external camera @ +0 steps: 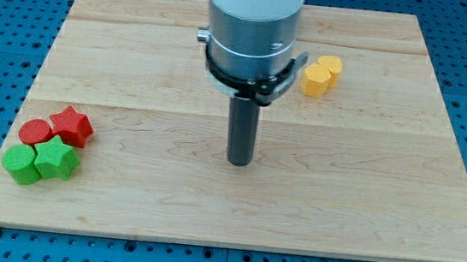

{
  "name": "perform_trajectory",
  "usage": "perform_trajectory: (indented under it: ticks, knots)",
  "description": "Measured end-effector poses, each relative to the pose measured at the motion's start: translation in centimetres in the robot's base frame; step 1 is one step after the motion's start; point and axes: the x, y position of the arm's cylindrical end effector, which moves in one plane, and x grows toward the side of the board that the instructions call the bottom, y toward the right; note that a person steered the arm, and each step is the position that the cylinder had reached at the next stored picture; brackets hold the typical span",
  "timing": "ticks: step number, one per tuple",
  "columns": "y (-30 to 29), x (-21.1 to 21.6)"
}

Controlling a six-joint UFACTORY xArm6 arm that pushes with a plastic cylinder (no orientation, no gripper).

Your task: Push the yellow hexagon to the horizontal right of the blue cube

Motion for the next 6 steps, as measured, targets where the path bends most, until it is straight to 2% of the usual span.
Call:
perform_trajectory:
  ticks: [1, 4, 5, 6]
  knots:
    - [1.4, -0.3]
    - [5.8, -10.7]
    - [8.4, -12.9]
    - [12.5, -13.2]
